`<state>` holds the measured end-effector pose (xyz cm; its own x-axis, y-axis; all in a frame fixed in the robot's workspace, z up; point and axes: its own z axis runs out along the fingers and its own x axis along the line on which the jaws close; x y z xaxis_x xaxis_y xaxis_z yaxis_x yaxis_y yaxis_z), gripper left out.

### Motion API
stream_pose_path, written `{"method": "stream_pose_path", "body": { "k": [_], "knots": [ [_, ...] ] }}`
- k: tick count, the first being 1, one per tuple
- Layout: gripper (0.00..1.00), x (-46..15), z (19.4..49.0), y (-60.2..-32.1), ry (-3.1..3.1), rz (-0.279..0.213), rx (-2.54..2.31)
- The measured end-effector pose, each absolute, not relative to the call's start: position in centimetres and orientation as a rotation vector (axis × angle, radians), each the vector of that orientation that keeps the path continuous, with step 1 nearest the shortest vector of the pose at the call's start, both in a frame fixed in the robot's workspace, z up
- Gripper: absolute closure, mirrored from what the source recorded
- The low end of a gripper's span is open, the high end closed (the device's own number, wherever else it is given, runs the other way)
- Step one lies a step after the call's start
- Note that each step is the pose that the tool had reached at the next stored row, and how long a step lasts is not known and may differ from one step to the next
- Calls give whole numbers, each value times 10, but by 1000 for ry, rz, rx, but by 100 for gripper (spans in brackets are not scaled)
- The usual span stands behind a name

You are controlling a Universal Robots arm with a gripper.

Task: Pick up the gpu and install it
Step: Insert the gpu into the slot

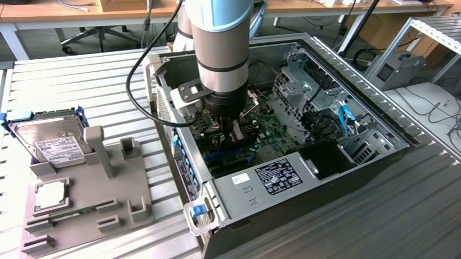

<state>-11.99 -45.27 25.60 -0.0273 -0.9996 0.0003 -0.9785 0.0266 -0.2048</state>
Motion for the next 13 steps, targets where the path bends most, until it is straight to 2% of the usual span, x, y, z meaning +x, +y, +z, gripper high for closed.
{"method": "stream_pose_path", "body": {
  "k": [13],
  "knots": [
    [74, -120, 253, -453, 2142, -224, -2089]
  ]
}}
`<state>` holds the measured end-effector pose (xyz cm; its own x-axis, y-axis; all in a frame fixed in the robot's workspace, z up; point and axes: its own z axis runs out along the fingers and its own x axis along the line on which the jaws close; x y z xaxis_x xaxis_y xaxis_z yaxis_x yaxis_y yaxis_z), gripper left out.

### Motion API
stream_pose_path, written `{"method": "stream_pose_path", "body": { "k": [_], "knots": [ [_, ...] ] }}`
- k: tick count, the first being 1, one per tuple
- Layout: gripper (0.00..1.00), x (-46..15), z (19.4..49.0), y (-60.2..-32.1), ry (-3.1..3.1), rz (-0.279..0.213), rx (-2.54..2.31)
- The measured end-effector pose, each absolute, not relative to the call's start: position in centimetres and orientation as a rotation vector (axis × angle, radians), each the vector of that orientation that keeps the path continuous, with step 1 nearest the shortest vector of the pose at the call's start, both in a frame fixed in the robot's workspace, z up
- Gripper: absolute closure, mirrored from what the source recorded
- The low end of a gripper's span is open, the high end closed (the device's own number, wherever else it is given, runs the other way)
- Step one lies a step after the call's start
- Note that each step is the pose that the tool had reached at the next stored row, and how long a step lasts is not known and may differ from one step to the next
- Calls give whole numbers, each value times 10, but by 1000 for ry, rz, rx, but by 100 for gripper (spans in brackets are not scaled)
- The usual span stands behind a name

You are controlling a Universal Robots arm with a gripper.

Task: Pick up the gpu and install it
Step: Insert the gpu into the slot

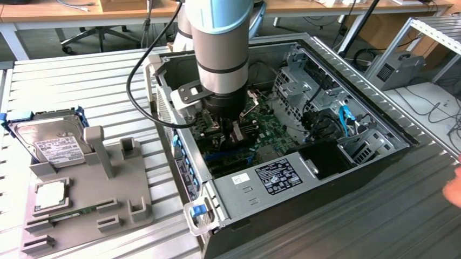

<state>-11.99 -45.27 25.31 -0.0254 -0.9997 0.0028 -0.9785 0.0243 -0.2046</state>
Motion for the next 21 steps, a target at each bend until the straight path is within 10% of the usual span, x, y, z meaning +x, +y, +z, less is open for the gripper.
{"method": "stream_pose_path", "body": {
  "k": [21],
  "knots": [
    [74, -124, 247, -454, 2129, -223, -2100]
  ]
}}
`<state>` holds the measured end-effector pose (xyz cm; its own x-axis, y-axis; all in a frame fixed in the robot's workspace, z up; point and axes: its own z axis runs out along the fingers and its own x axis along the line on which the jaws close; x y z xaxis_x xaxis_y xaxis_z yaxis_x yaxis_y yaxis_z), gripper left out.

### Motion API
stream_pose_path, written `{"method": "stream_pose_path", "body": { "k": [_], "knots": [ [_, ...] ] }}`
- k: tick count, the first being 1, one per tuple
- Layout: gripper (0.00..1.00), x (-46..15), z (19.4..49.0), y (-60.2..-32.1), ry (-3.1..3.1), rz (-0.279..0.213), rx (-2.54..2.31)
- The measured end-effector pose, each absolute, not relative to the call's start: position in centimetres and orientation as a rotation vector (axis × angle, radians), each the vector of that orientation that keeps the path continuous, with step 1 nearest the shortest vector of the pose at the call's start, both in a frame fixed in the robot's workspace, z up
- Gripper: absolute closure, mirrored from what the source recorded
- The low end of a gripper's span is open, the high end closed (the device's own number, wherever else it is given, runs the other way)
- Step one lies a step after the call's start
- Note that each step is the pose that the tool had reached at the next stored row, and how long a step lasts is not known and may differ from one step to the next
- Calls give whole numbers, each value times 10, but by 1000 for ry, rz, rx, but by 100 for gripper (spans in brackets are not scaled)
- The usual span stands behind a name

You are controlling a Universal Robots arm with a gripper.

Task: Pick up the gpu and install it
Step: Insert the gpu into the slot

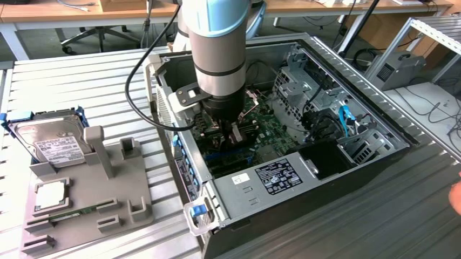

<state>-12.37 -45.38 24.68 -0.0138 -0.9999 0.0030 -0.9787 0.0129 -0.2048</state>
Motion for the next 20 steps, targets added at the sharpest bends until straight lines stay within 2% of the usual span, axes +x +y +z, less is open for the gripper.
{"method": "stream_pose_path", "body": {
  "k": [20],
  "knots": [
    [74, -125, 250, -455, 2127, -232, -2102]
  ]
}}
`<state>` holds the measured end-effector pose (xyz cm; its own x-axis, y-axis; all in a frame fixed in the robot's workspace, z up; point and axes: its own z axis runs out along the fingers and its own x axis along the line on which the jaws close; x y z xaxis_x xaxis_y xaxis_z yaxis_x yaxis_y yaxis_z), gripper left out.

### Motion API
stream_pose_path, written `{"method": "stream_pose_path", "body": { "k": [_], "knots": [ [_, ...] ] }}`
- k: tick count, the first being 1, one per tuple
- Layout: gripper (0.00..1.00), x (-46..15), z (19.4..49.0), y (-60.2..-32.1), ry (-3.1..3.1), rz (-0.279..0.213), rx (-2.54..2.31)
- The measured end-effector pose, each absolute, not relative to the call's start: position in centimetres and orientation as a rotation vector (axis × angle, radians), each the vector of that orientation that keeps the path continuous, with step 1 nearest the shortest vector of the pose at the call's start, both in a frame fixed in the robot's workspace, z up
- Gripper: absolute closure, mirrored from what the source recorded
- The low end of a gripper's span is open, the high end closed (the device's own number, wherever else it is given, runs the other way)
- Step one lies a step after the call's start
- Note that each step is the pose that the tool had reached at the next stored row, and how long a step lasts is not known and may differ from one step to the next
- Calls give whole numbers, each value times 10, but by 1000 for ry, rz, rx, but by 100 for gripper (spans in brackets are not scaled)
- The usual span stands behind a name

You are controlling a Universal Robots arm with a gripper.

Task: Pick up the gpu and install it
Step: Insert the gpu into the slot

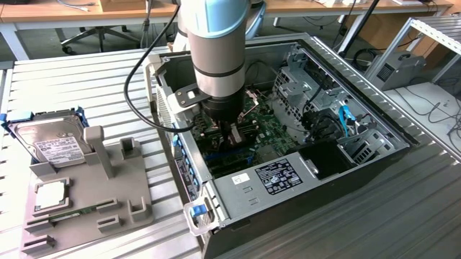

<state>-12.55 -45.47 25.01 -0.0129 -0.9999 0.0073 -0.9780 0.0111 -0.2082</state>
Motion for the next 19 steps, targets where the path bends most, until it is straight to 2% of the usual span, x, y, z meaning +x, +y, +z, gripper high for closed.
{"method": "stream_pose_path", "body": {
  "k": [19],
  "knots": [
    [74, -125, 243, -455, 2129, -230, -2103]
  ]
}}
